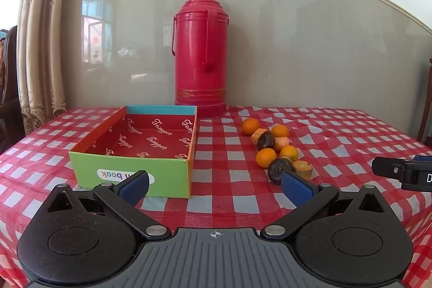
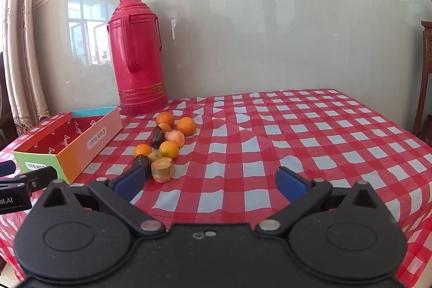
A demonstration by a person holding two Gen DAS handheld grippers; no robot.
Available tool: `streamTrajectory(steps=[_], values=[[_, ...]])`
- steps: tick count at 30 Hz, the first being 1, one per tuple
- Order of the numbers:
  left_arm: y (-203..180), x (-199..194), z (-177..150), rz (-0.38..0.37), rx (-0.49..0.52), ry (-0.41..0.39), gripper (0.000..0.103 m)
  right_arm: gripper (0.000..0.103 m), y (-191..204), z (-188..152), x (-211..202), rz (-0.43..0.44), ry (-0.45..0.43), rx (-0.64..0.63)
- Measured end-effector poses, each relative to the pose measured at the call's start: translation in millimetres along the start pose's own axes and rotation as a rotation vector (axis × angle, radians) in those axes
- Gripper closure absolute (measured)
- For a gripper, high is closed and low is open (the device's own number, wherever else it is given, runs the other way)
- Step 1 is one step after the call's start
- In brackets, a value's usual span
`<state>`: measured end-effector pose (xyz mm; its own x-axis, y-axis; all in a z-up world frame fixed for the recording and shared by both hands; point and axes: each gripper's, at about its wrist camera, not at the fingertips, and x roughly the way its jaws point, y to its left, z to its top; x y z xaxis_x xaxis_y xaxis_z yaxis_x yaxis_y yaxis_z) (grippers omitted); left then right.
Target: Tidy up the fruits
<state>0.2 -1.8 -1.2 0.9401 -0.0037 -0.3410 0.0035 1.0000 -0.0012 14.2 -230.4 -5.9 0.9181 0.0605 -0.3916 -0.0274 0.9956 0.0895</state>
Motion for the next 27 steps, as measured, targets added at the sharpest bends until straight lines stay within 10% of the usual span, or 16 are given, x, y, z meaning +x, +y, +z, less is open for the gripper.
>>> streamTrajectory(steps=[27], values=[[0.2, 0.0, 0.2, -0.004, 0.003, 0.002, 0.0, 0.006, -0.3, -0.8, -0.7, -0.003, 0.007, -0.001]])
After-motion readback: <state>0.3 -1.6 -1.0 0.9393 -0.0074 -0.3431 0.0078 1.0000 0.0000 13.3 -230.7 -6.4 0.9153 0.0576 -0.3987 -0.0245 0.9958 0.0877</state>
